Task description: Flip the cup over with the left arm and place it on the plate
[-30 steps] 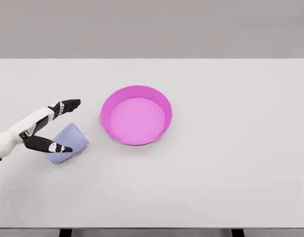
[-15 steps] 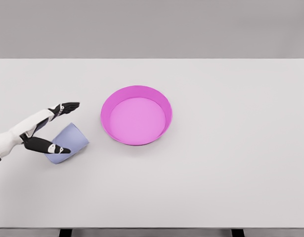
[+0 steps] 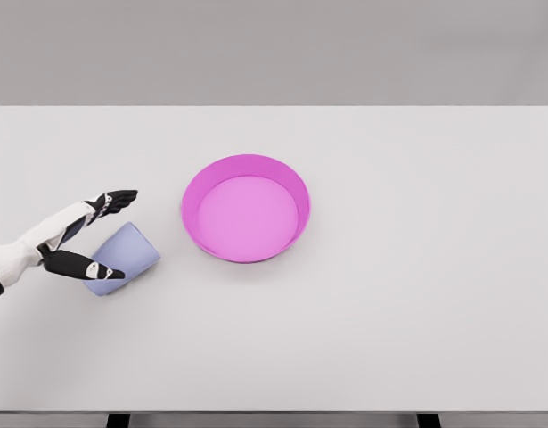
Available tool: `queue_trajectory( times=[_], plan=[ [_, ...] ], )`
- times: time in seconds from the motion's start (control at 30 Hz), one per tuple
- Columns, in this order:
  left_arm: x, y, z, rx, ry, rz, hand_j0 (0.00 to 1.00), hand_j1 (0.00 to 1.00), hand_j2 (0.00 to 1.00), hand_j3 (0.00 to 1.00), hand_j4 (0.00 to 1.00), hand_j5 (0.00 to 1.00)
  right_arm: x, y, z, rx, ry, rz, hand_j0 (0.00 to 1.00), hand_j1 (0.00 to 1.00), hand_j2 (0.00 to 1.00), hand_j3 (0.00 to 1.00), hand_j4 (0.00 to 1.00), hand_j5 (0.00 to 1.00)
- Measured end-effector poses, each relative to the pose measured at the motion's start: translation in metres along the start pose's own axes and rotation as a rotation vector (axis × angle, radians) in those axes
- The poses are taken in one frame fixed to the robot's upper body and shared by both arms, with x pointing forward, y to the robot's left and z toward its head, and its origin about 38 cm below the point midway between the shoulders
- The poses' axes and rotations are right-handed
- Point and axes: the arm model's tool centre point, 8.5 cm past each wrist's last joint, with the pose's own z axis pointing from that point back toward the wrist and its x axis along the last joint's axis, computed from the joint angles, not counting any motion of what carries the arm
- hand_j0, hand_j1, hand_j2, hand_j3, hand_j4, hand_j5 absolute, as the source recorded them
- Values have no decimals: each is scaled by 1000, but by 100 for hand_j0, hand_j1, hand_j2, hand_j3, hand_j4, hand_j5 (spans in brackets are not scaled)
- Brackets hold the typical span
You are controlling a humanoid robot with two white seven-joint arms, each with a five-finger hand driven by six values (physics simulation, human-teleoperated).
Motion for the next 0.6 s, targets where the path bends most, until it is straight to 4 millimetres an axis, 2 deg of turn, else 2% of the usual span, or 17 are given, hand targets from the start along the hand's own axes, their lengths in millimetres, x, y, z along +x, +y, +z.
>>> queue_trajectory(
  times=[0.6],
  plan=[
    [-6,-4,-2,4,44,38,100,100,100,100,100,100,0,0,0,0,0,0,100,100,100,100,100,100]
  ],
)
